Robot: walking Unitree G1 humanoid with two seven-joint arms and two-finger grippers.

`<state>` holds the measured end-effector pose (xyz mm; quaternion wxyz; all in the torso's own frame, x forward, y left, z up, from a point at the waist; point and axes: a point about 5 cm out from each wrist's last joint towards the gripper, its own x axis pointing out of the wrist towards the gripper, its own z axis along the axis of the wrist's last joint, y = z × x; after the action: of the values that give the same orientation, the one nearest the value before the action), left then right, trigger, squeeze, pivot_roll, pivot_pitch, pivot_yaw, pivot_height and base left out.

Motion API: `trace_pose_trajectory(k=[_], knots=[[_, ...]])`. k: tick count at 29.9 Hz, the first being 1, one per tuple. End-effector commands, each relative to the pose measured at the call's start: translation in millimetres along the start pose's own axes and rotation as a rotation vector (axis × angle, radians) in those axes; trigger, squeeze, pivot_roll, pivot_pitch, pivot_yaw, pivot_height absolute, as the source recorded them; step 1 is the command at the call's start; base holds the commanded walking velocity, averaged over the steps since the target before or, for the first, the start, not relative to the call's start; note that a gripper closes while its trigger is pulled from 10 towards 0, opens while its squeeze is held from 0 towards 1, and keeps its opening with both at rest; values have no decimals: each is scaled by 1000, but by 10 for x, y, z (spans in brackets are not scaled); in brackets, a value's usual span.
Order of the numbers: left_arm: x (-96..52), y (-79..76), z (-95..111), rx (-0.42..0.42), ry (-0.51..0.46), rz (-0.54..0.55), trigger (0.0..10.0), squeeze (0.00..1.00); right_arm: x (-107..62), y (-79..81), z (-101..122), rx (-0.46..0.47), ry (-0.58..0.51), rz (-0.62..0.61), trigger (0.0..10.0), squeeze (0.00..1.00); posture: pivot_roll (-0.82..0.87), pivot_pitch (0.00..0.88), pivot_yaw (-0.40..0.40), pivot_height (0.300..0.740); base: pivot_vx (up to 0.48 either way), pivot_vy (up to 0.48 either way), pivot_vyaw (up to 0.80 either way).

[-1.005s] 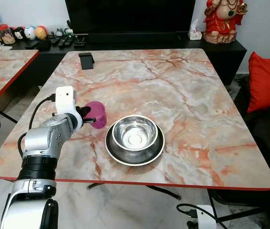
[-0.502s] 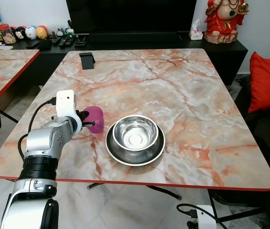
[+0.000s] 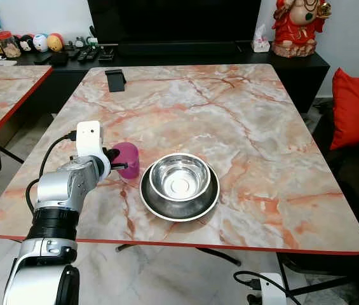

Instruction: Setting the table

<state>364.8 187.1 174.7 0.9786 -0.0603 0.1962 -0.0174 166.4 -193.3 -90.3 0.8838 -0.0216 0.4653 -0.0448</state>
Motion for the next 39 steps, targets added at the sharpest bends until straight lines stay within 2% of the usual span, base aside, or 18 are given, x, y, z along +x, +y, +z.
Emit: trace_pose_trajectory(k=[1,39], knots=[[9,-3,9,2,18,12,10000,0,0,14,-14,9,10,0,10000,0,-67,0,52,740,0,0,0],[20,23,-57,-13,38,48,10000,0,0,14,-6,6,5,0,10000,0,-64,0,44,740,0,0,0]])
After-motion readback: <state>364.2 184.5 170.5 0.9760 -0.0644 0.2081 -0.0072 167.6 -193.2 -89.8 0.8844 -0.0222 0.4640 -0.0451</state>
